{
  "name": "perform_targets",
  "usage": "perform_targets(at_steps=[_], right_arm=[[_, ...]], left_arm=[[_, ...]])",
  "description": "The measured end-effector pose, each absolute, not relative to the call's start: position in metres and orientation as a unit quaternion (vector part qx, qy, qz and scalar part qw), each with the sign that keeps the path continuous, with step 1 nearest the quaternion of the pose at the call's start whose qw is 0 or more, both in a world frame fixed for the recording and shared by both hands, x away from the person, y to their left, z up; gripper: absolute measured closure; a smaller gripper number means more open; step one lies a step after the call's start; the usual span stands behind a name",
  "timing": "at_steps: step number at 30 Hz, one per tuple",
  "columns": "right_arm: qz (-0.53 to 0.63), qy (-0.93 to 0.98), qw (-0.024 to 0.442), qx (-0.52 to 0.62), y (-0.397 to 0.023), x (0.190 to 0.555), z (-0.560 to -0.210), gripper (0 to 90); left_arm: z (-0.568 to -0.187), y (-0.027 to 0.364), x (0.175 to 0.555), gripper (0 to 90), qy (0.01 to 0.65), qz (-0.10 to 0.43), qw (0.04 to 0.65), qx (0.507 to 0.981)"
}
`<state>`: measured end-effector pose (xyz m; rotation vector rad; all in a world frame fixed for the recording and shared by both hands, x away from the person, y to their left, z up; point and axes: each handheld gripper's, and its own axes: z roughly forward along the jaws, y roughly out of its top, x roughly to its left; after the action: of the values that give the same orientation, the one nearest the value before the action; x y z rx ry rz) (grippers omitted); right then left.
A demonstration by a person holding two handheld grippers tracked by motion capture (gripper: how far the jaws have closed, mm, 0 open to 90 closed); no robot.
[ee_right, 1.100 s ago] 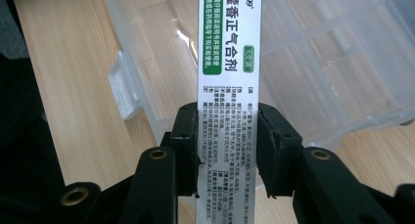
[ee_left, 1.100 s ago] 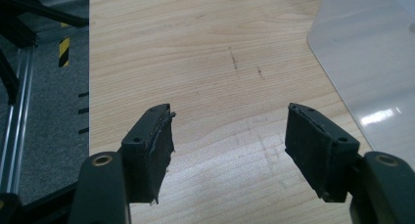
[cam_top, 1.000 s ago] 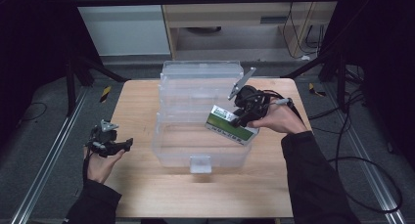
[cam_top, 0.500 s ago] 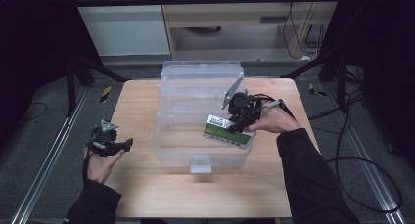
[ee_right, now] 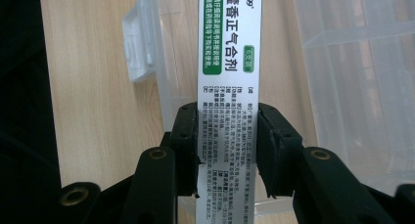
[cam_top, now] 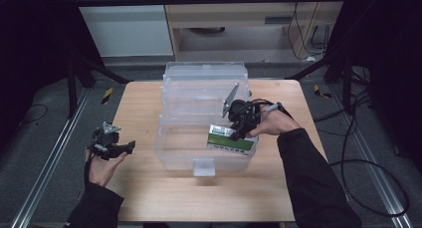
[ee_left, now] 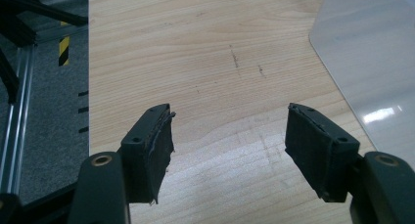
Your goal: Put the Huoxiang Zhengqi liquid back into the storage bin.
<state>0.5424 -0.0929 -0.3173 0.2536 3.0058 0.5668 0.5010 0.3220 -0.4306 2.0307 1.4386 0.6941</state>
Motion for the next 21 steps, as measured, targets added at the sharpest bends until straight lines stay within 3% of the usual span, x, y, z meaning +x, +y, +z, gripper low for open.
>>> perform_targets(at_steps=[21], right_arm=[[0.139, 0.989, 0.012, 0.04, -0.079, 0.55, -0.343, 64.1]], left_arm=[[-0.432, 0.322, 0.502, 33.7, 0.536, 0.259, 0.273, 0.756]])
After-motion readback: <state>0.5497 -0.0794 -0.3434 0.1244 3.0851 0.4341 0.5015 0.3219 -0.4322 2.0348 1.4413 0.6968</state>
